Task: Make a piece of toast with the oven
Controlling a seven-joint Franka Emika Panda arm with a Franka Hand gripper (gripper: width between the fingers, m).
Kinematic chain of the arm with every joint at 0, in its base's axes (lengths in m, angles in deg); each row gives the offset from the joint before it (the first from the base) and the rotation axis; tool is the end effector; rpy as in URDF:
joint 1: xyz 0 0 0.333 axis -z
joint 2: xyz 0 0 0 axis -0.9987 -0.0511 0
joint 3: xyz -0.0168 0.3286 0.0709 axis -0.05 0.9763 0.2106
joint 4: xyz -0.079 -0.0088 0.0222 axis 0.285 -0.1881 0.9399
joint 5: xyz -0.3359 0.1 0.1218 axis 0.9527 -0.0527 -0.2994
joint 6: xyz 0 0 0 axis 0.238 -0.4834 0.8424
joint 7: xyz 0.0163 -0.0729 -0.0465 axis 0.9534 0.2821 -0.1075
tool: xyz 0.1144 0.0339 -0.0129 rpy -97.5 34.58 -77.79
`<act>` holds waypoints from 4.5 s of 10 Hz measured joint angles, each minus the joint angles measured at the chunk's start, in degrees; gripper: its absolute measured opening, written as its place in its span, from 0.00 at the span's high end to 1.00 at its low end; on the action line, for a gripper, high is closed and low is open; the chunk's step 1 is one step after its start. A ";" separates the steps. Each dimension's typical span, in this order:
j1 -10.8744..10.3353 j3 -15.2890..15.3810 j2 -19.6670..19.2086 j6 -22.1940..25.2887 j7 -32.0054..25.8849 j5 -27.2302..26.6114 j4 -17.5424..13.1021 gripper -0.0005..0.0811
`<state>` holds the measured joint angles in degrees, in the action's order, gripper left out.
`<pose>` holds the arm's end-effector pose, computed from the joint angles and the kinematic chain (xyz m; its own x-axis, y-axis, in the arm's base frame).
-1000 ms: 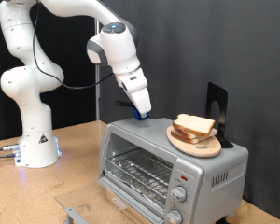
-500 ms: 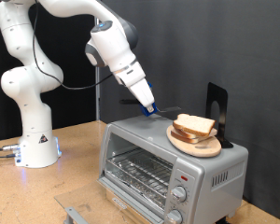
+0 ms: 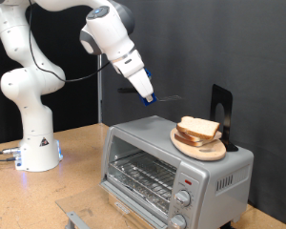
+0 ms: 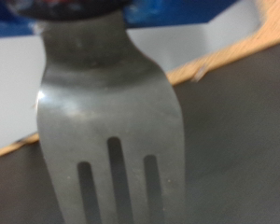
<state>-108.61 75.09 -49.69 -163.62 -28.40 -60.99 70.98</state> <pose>0.3516 0.1510 0.4520 0.9077 0.2036 0.3668 0.3638 -0.8175 -0.4464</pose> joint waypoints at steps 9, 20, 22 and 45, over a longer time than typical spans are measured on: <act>7.31 -3.20 11.56 -11.97 -3.06 -10.89 8.89 0.39; 14.39 -6.84 6.20 -10.54 -0.35 -8.08 8.25 0.39; 17.09 -4.74 5.44 -6.41 8.11 -1.67 6.99 0.39; 18.63 -1.77 -12.71 3.08 10.51 3.53 -10.28 0.39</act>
<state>-89.99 73.32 -62.40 -160.54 -17.89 -57.45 60.70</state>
